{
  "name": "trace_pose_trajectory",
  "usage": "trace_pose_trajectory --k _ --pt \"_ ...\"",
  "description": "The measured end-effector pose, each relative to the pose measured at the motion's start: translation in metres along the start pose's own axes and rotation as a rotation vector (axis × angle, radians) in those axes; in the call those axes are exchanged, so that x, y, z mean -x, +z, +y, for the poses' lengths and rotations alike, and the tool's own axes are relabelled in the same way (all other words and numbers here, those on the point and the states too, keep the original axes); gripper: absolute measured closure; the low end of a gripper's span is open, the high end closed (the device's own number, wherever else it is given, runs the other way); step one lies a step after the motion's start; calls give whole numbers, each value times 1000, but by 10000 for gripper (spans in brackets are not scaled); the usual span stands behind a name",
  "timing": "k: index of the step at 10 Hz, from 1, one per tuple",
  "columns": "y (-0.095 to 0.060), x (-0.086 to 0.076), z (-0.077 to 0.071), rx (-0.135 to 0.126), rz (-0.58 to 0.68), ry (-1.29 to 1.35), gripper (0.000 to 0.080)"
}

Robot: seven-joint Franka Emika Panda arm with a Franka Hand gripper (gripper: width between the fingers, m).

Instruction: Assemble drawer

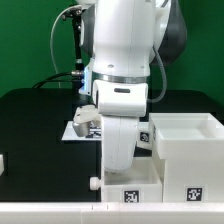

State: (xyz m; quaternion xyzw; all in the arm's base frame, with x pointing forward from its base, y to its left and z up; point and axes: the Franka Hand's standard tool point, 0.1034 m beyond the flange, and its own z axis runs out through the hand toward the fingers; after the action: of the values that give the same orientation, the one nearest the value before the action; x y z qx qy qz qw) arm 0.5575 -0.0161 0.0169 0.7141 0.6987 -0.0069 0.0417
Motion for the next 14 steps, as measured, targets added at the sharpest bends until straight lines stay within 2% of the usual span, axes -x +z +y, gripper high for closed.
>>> trace_pose_trajectory --k 6,8,9,11,12,14 --pt "-5 0 1 -6 -3 0 761" --pt "-7 1 1 -44 -13 -1 761" --pt "-7 2 0 -52 -14 0 761" --pt "-8 7 -4 -140 -34 3 761" --pt "-7 6 -2 -132 -33 3 761" --pt "-6 7 -3 -134 -31 4 761"
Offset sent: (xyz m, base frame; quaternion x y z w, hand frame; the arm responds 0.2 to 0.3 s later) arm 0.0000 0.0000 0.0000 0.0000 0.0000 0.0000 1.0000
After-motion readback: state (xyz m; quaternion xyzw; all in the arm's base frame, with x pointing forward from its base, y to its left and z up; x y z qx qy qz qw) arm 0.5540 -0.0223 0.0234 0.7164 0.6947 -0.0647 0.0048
